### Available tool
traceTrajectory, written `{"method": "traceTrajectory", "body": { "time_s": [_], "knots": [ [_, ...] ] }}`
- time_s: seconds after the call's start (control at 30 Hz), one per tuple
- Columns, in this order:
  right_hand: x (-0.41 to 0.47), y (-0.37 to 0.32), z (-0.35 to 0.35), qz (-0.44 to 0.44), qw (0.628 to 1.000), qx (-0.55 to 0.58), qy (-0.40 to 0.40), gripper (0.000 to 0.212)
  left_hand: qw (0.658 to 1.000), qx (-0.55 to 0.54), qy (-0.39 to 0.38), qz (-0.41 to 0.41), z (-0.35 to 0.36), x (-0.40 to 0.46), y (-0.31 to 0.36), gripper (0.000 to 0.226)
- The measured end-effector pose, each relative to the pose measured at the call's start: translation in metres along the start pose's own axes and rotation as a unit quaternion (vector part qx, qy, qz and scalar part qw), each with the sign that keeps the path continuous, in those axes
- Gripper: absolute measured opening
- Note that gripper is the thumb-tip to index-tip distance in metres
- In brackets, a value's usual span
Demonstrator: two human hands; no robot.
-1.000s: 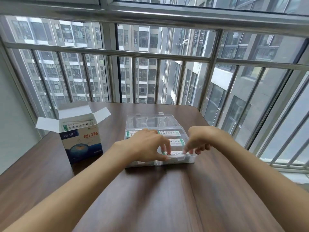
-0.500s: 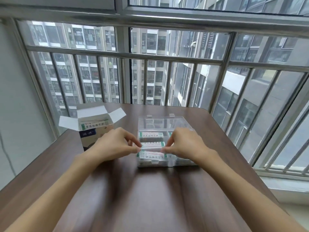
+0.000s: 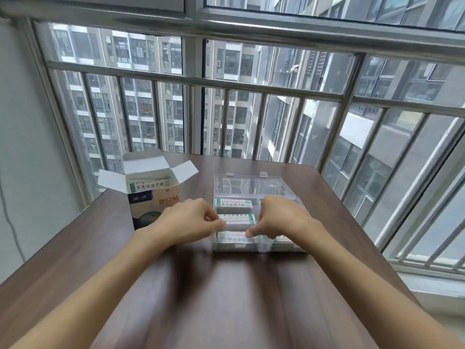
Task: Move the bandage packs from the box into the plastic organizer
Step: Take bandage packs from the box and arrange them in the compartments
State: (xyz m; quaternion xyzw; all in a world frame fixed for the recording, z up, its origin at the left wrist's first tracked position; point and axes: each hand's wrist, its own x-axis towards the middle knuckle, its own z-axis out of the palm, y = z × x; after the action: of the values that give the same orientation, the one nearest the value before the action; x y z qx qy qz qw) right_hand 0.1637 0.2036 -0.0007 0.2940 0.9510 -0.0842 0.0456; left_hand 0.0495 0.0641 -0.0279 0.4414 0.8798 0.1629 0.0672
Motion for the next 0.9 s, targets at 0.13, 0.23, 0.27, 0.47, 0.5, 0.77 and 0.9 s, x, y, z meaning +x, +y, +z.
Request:
{"method": "traceTrajectory", "body": {
  "time_s": [0.13, 0.23, 0.27, 0.47, 0.5, 0.77, 0.9],
  "knots": [
    [-0.001, -0.002, -0.003, 0.007, 1.0, -0.02, -0.01, 0.041, 1.0, -0.014, -0.011, -0.002, 0.004, -0.001, 0.003, 0.019],
    [-0.002, -0.002, -0.013, 0.007, 0.998, -0.023, -0.057, 0.032, 1.0, -0.021, -0.017, -0.007, 0.003, 0.002, 0.003, 0.006],
    [-0.001, -0.003, -0.015, 0.005, 0.997, -0.031, -0.066, 0.03, 1.0, -0.02, -0.023, -0.005, 0.002, 0.003, 0.003, 0.004],
    [0.005, -0.016, -0.011, 0.017, 0.995, -0.043, -0.093, 0.028, 0.999, -0.022, -0.044, 0.008, -0.001, 0.005, 0.003, 0.001],
    [0.006, -0.015, -0.012, 0.017, 0.995, -0.036, -0.093, 0.028, 0.999, -0.026, -0.044, 0.01, -0.001, 0.005, 0.002, 0.001],
    [0.002, -0.003, -0.015, -0.004, 0.997, 0.014, -0.074, 0.022, 0.998, -0.03, -0.047, 0.012, -0.003, 0.003, 0.003, 0.006],
    [0.002, -0.001, -0.012, -0.008, 0.996, 0.022, -0.09, 0.034, 0.999, -0.025, -0.047, 0.012, -0.003, 0.002, 0.004, 0.006]
  ]
}}
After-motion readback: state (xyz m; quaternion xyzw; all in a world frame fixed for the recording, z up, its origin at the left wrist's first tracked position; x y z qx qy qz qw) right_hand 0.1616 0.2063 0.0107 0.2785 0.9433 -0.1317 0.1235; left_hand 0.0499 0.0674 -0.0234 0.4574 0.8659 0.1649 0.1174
